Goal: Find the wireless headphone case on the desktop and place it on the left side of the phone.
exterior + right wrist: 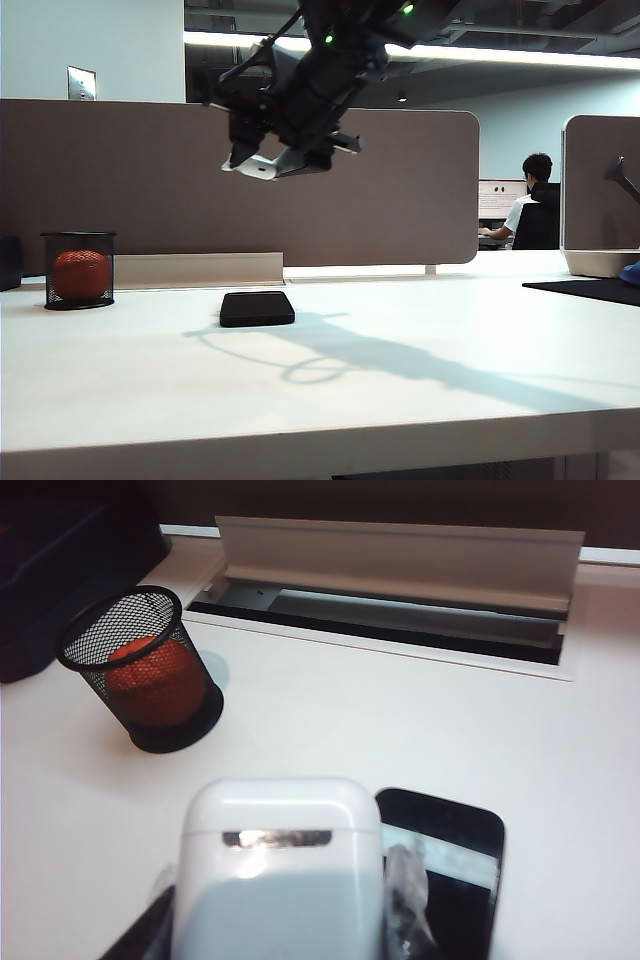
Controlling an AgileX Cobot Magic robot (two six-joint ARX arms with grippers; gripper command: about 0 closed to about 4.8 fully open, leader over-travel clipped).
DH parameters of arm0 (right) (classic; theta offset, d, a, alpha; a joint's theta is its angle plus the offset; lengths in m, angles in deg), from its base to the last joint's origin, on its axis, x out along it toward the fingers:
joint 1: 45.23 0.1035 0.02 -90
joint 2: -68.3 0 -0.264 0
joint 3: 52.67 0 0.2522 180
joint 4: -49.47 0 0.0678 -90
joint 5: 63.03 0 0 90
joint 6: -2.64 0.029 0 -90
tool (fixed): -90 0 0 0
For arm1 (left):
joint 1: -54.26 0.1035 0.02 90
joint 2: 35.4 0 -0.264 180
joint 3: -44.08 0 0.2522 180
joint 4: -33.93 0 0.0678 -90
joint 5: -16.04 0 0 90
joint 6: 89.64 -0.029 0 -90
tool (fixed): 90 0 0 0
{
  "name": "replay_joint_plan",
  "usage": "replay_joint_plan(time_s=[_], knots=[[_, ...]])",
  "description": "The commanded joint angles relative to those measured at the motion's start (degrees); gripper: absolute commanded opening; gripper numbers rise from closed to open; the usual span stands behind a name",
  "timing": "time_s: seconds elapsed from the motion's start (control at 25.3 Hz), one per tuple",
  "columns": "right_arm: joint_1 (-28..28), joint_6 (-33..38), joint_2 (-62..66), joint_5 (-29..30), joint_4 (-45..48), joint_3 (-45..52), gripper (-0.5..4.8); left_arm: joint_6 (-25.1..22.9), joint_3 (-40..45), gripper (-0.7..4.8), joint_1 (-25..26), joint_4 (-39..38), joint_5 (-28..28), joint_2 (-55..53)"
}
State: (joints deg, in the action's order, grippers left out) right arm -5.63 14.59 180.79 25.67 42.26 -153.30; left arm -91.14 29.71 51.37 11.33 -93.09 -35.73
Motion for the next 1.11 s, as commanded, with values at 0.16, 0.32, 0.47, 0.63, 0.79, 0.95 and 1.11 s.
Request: replay_joint_plan(time_s=[0.16,0.32,0.47,0.63,0.79,0.95,1.11], knots=[[1.2,0.3,6.6,1.3,-2.3,-8.9,2.01,0.0,-0.1,-0.06,0.1,0.3,-0.4,0.0],[1.4,0.3,10.3,1.3,-3.8,-12.7,2.01,0.0,-0.1,-0.06,0.1,0.3,-0.4,0.0],[1.4,2.0,14.1,1.5,-3.9,-15.2,2.01,0.0,-0.1,-0.06,0.1,0.3,-0.4,0.0],[1.6,2.0,17.1,2.8,-5.6,-18.0,2.01,0.0,-0.1,-0.06,0.1,0.3,-0.4,0.0],[1.7,2.0,20.5,4.1,-8.3,-22.1,2.01,0.0,-0.1,-0.06,0.1,0.3,-0.4,0.0],[1.7,2.0,23.5,4.3,-11.1,-25.7,2.01,0.0,-0.1,-0.06,0.1,0.3,-0.4,0.0],[1.8,2.1,24.5,4.3,-11.6,-25.8,2.01,0.0,-0.1,-0.06,0.1,0.3,-0.4,0.0]])
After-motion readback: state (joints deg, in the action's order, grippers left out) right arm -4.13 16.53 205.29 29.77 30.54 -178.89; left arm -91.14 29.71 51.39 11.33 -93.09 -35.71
